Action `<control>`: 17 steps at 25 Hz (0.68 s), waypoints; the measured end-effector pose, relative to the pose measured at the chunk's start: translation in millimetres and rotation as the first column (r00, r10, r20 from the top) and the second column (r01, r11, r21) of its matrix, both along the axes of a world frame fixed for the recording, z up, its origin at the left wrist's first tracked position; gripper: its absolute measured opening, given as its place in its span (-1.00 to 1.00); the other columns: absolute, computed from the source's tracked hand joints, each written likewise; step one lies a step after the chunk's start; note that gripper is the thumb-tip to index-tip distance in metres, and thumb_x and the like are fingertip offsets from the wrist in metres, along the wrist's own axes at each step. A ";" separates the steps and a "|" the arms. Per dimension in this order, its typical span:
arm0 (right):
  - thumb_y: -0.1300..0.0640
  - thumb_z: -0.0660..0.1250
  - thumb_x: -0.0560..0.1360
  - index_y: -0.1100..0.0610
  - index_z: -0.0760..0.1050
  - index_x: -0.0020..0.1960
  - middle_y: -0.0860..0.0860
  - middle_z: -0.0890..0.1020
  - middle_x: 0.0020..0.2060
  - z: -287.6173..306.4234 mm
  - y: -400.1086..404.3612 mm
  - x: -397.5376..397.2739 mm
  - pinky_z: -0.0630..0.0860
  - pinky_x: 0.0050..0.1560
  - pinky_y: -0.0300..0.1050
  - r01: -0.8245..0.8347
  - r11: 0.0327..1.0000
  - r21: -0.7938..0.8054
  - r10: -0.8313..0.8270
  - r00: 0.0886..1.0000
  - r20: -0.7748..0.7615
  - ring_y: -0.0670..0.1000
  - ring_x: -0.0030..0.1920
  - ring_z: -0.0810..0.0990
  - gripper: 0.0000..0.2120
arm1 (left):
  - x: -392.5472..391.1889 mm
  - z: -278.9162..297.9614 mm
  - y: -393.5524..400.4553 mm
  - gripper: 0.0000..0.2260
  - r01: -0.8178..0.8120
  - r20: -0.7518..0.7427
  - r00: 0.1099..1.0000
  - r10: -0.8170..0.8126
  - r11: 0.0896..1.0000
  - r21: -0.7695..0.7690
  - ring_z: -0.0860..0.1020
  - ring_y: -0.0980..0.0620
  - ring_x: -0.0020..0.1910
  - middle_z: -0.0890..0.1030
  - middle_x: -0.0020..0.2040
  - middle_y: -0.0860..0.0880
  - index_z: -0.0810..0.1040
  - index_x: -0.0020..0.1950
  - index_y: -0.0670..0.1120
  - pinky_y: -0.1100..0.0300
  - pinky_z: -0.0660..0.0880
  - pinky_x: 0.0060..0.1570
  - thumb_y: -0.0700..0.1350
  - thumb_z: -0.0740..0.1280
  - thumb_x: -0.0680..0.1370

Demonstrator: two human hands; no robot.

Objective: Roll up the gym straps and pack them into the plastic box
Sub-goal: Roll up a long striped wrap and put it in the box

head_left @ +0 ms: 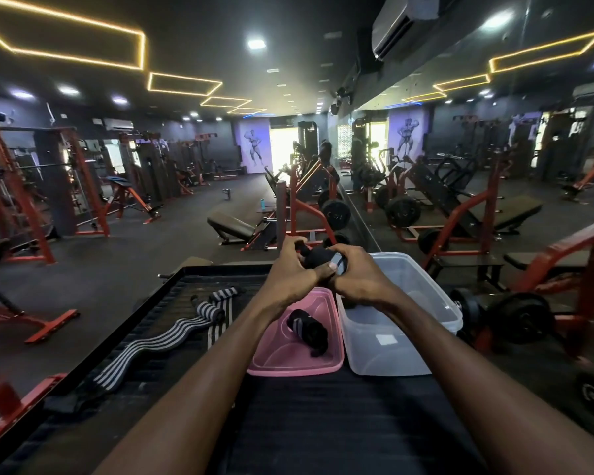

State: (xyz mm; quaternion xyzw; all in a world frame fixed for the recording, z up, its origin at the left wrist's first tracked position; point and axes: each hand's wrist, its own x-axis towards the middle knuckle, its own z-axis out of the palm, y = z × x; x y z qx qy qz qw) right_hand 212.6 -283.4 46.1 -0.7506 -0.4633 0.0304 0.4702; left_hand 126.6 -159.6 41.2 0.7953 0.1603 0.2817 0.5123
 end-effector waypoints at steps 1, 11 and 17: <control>0.25 0.47 0.40 -0.05 0.51 0.05 -0.14 0.63 -0.22 -0.5 -1.4 1.5 0.49 -0.28 -0.34 0.014 1.000 0.005 -0.014 1.000 0.003 -0.14 -0.21 0.60 -0.68 | 5.9 -1.3 -0.9 -0.43 -0.021 0.003 1.000 0.021 1.000 -0.006 0.58 0.00 0.11 0.56 0.12 -0.04 0.33 0.24 0.04 0.00 0.57 0.15 -0.07 0.55 0.35; 0.23 0.48 0.36 0.01 0.53 -0.06 0.00 0.65 -0.25 3.5 -9.9 23.5 0.54 -0.27 -0.13 0.079 0.995 -0.055 -0.089 0.973 -0.212 0.02 -0.23 0.63 -0.76 | 21.0 -0.7 -10.2 -0.45 -0.038 0.047 0.998 0.043 0.994 -0.105 0.61 -0.05 0.07 0.58 0.01 -0.05 0.35 0.29 -0.07 -0.10 0.59 0.11 -0.15 0.53 0.41; 0.15 0.54 0.23 0.14 0.58 0.06 0.09 0.68 -0.09 -17.1 4.3 49.6 0.64 0.04 0.08 0.305 0.919 -0.250 -0.337 0.936 -0.098 0.11 -0.01 0.65 -0.59 | 6.6 -13.0 4.7 -0.88 -0.077 -0.044 0.996 0.076 0.996 -0.038 0.64 -0.07 0.00 0.62 -0.01 -0.06 0.52 0.07 -0.04 0.03 0.60 -0.07 -0.18 0.36 0.56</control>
